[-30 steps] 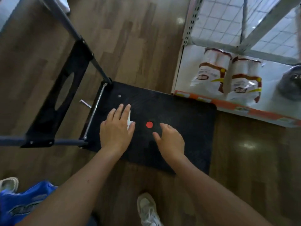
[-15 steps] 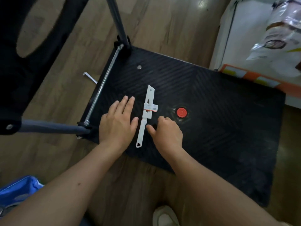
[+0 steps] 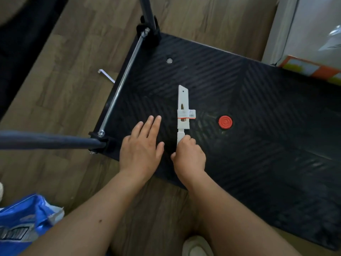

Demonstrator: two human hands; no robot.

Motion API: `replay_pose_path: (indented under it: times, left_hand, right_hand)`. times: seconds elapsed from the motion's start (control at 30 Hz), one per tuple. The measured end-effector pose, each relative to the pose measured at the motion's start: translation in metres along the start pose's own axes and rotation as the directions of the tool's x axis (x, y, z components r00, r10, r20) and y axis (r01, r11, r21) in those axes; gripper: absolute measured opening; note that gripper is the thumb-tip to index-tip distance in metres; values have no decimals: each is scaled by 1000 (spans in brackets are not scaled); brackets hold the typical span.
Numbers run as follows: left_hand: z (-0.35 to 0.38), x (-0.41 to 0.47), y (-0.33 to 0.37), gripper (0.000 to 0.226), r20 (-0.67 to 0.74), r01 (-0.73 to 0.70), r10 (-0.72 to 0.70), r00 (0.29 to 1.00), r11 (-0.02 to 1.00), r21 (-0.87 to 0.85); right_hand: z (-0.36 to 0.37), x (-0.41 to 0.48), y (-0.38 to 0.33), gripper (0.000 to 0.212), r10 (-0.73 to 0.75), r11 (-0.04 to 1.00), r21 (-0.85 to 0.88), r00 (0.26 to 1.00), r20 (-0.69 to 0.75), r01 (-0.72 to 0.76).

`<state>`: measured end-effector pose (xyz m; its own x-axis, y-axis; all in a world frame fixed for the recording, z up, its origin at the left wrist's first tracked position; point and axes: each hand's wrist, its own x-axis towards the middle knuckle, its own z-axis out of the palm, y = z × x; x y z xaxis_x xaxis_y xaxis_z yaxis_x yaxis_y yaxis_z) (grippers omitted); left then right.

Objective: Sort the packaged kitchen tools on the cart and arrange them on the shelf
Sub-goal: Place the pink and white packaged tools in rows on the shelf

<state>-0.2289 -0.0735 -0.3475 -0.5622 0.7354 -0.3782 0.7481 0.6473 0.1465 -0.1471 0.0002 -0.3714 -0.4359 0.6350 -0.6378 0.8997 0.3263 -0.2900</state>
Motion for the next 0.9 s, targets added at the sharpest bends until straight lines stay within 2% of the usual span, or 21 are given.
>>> replay_pose_path:
  times: [0.13,0.33,0.5,0.73,0.9]
  left_hand:
    - [-1,-5,14,67,17,21,-21,1000,1000,-3]
    - [-11,-6,52,65,52,69,-69,996,998,-11]
    - [-35,-4,105,62,25,30,-29,999,999,-44]
    - [-82,-6,187,61,-21,35,-41,999,969,-245]
    - [-138,-30,226,62,-29,-11,5,1000,979,-204]
  right_hand:
    - [-14,-1,21,38,52,998,29,996,73,-54]
    - [-48,-12,68,34,109,991,71,991,72,-115]
    - [-98,-21,102,27,99,987,126,995,34,-102]
    - [-172,-56,142,26,16,996,93,998,-63,-10]
    - [-236,-105,169,22,18,997,83,991,-131,-7]
